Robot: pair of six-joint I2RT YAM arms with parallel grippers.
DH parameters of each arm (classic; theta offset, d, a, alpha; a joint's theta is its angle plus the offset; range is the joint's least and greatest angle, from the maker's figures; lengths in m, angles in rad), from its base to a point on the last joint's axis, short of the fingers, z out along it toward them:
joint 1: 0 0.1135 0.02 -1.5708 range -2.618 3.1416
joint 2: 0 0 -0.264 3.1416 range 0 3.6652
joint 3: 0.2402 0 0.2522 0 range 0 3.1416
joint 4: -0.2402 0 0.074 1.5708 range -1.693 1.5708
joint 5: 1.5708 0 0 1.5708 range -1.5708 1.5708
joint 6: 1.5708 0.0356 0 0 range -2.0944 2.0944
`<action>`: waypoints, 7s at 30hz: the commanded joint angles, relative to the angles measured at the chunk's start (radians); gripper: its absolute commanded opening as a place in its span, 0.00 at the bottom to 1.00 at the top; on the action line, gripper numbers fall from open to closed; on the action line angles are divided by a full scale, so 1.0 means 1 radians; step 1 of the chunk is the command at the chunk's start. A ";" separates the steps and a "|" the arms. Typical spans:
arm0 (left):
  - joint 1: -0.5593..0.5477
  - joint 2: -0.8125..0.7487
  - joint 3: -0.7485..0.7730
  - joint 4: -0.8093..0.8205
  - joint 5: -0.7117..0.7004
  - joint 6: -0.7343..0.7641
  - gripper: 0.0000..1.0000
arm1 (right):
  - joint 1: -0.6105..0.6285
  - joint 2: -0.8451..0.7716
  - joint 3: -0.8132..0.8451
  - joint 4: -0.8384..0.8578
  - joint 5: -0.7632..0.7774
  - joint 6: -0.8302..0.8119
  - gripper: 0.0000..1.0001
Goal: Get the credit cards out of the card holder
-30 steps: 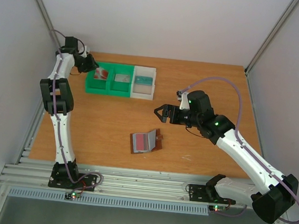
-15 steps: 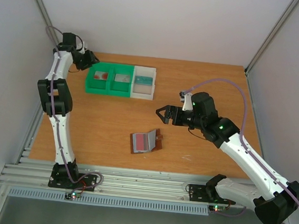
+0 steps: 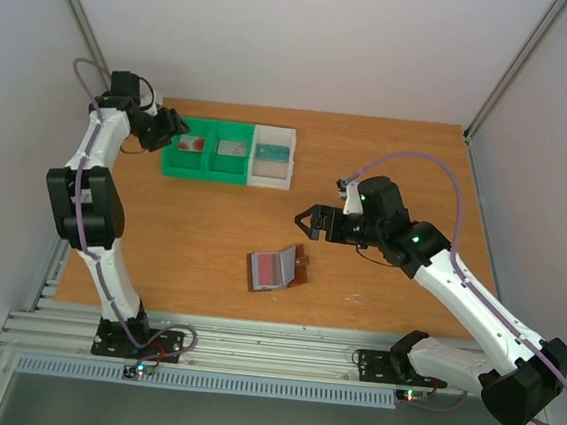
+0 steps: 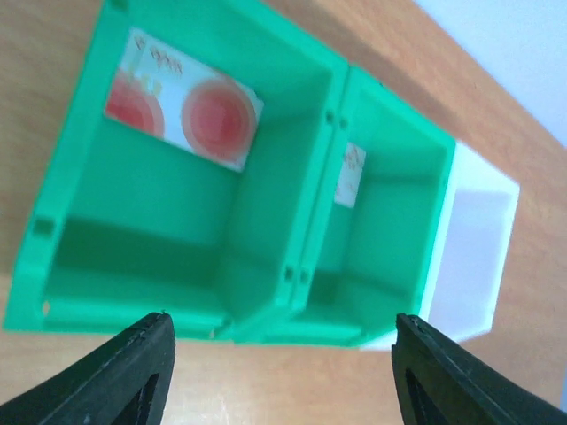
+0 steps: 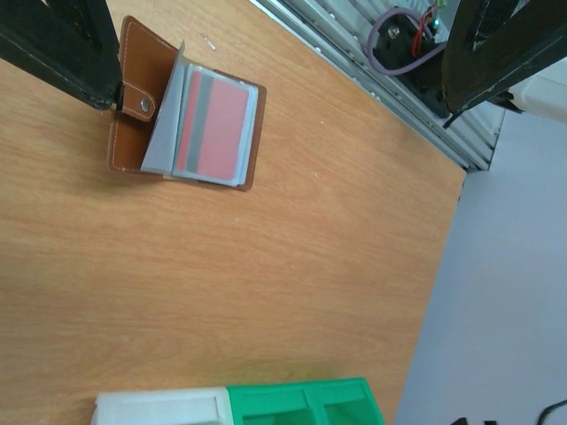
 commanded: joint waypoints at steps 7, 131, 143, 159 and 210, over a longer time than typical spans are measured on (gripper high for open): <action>-0.053 -0.306 -0.422 0.102 0.158 -0.052 0.53 | 0.000 0.024 -0.064 0.037 -0.095 0.031 0.78; -0.637 -0.425 -1.271 1.196 0.249 -0.643 0.41 | 0.117 0.614 -0.230 0.389 -0.031 0.091 0.04; -0.639 -0.426 -1.288 1.208 0.249 -0.650 0.45 | 0.116 0.615 -0.232 0.394 -0.031 0.098 0.04; -0.668 -0.454 -1.325 1.235 0.256 -0.670 0.42 | 0.116 0.617 -0.235 0.401 -0.032 0.107 0.03; -0.834 -0.382 -1.179 1.221 0.185 -0.713 0.27 | 0.116 0.186 -0.254 0.178 0.240 0.047 0.15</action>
